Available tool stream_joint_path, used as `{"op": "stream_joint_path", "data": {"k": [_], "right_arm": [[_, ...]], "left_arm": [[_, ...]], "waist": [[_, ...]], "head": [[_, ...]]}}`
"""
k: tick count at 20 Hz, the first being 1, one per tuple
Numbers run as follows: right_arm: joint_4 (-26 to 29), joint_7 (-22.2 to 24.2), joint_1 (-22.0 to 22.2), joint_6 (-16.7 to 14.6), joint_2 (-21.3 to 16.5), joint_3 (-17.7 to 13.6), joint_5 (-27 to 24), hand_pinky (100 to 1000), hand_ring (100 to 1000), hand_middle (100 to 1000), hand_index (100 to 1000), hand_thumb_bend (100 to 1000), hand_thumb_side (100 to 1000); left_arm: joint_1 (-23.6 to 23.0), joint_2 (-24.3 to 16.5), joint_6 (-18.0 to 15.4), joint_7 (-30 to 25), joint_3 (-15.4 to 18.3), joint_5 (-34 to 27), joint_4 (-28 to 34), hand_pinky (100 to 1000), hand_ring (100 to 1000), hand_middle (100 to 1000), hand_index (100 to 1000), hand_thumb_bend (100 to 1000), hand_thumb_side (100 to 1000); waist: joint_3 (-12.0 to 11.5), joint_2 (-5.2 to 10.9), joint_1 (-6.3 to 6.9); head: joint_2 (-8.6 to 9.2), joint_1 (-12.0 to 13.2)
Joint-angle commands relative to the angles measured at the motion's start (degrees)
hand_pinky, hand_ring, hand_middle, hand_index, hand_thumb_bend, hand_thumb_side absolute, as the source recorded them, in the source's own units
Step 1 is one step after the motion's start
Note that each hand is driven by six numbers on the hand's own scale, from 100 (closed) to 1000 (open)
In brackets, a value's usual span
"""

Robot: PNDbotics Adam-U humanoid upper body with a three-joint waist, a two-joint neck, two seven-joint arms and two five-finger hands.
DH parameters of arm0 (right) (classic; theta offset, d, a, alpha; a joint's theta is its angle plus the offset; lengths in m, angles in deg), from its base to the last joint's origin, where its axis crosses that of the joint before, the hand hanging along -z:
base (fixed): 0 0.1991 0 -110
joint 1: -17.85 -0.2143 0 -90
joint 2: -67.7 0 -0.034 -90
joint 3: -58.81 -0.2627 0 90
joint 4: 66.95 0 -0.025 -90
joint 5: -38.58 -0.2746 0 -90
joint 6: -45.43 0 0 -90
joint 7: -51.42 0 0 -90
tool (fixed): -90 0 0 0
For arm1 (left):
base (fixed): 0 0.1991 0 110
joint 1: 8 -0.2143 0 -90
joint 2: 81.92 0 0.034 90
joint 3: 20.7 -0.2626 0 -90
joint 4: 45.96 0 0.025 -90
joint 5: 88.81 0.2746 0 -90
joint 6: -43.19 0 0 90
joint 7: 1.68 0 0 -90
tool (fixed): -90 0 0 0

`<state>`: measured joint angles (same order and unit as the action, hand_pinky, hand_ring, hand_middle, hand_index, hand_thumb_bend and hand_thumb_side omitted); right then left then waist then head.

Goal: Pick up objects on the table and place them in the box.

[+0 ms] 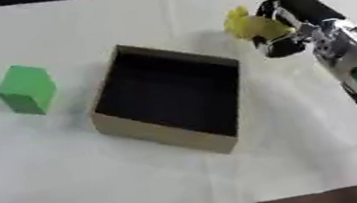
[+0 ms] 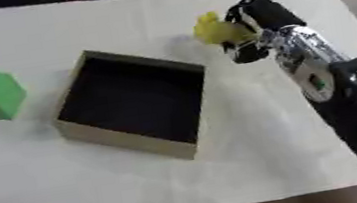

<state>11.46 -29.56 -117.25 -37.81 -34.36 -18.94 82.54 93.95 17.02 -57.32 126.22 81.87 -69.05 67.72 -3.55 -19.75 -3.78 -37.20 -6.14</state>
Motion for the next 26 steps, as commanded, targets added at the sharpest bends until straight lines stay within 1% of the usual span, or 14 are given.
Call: {"op": "stream_joint_path", "data": {"k": [1, 2, 6, 10, 14, 17, 21, 26], "right_arm": [[6.87, 0.14, -1.52, 0.54, -3.31, -1.19, -3.81, 817, 798, 490, 677, 100, 216], [8.97, 0.43, -1.67, 0.74, -3.78, -1.28, -5.24, 820, 800, 490, 679, 100, 100], [16.45, 1.79, -2.33, 1.64, -5.49, -1.40, -10.16, 824, 803, 493, 681, 100, 100], [22.71, 3.70, -3.03, 1.64, -6.53, 0.01, -14.46, 825, 805, 497, 683, 100, 100], [27.78, 6.51, -3.74, 2.13, -6.93, 1.92, -16.74, 826, 810, 503, 685, 100, 100], [30.28, 9.08, -3.81, 2.04, -7.09, 3.89, -17.87, 830, 814, 506, 689, 100, 100], [31.73, 11.96, -3.39, 1.90, -6.64, 5.97, -19.06, 833, 812, 506, 693, 100, 110], [32.18, 12.82, -3.13, 2.06, -6.43, 6.71, -19.41, 833, 812, 506, 694, 100, 113]], "left_arm": [[0.40, -0.81, 0.00, -0.14, 0.04, 0.20, 0.91, 435, 505, 513, 695, 326, 1000], [0.38, -0.82, 0.02, -0.13, 0.04, 0.21, 0.91, 435, 504, 513, 695, 326, 1000], [0.35, -0.90, 0.07, -0.17, 0.01, 0.26, 0.91, 435, 504, 513, 695, 325, 1000], [0.32, -0.92, 0.09, -0.17, 0.01, 0.30, 0.91, 435, 505, 514, 695, 325, 1000], [0.32, -1.02, 0.09, -0.16, 0.02, 0.29, 0.91, 435, 505, 514, 695, 325, 1000], [0.37, -1.05, 0.12, -0.22, -0.04, 0.29, 0.91, 435, 505, 514, 695, 325, 1000], [0.39, -1.07, 0.12, -0.29, -0.09, 0.28, 0.91, 435, 505, 514, 695, 325, 1000], [0.37, -1.07, 0.11, -0.29, -0.09, 0.26, 0.91, 435, 505, 514, 695, 325, 1000]], "waist": [[0.15, 1.42, 0.11], [0.24, 1.44, 0.09], [0.57, 1.52, -0.05], [0.68, 1.58, -0.20], [0.74, 1.66, -0.34], [0.82, 1.65, -0.46], [0.86, 1.63, -0.36], [0.86, 1.66, -0.32]], "head": [[0.21, 0.12], [0.14, 0.16], [-0.08, 0.41], [-0.25, 0.63], [-0.43, 0.52], [-0.59, 0.45], [-0.63, 0.31], [-0.63, 0.26]]}}
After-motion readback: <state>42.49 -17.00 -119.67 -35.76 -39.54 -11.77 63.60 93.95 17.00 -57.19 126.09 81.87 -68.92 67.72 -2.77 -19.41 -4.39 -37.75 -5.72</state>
